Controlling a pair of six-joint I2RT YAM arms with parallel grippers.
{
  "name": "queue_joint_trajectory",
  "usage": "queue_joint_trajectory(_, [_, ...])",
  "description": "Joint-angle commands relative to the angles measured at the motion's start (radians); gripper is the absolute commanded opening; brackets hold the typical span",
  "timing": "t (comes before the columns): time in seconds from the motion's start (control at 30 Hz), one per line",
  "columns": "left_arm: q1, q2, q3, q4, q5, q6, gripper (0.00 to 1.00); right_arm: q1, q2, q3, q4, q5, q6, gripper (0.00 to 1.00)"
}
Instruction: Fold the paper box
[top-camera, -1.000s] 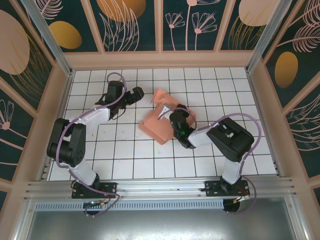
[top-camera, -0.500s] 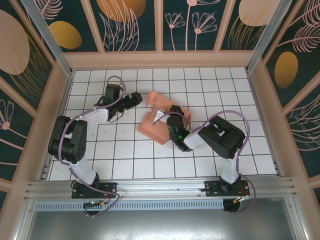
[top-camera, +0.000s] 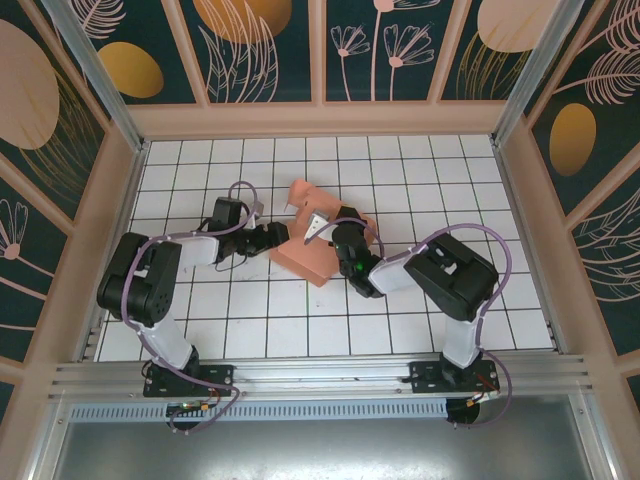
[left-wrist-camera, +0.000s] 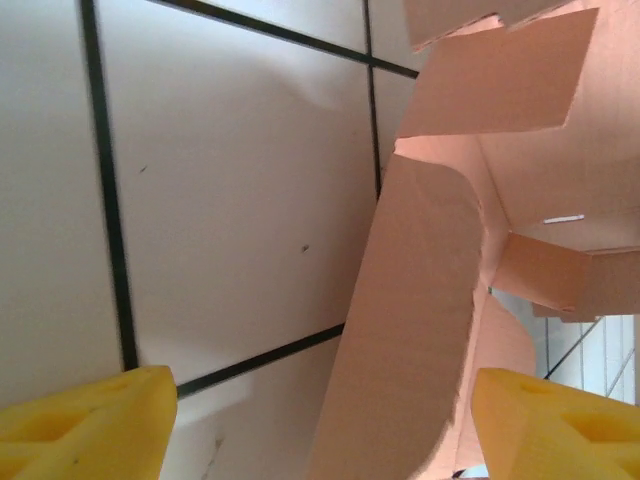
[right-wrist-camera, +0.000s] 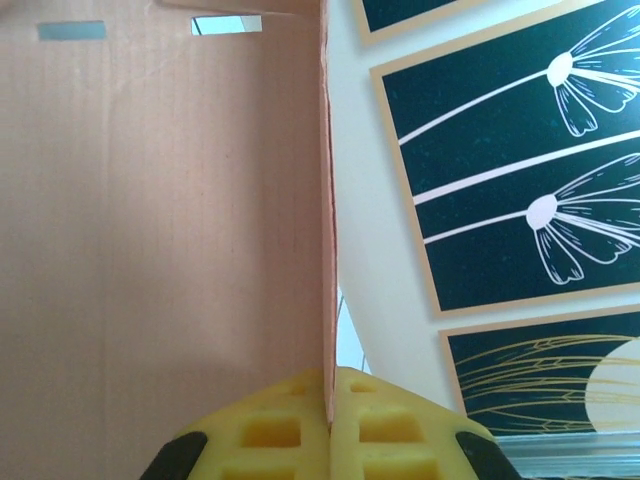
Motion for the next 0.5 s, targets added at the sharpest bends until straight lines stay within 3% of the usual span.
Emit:
queue_joint_trajectory(0.0, [-0.005,0.051,0.037,0.061,0.076,0.011,0.65,-0.005,-0.061,-0.003,-0.028,-0.046,0.081,0.0])
queue_joint_trajectory(0.23, [-0.004,0.031,0.028,0.113,0.148,-0.019,0.37,-0.017,-0.136,-0.02,-0.119,-0.098,0.175,0.0])
queue_joint_trajectory(0.37, [-0.003,-0.006,0.005,0.245,0.206,-0.143,0.25,-0.021,-0.143,-0.032,-0.109,-0.098,0.185,0.0])
queue_joint_trajectory(0.47, [-0.002,-0.023,0.013,0.242,0.202,-0.151,0.18,-0.023,-0.143,-0.034,-0.098,-0.09,0.197,0.0])
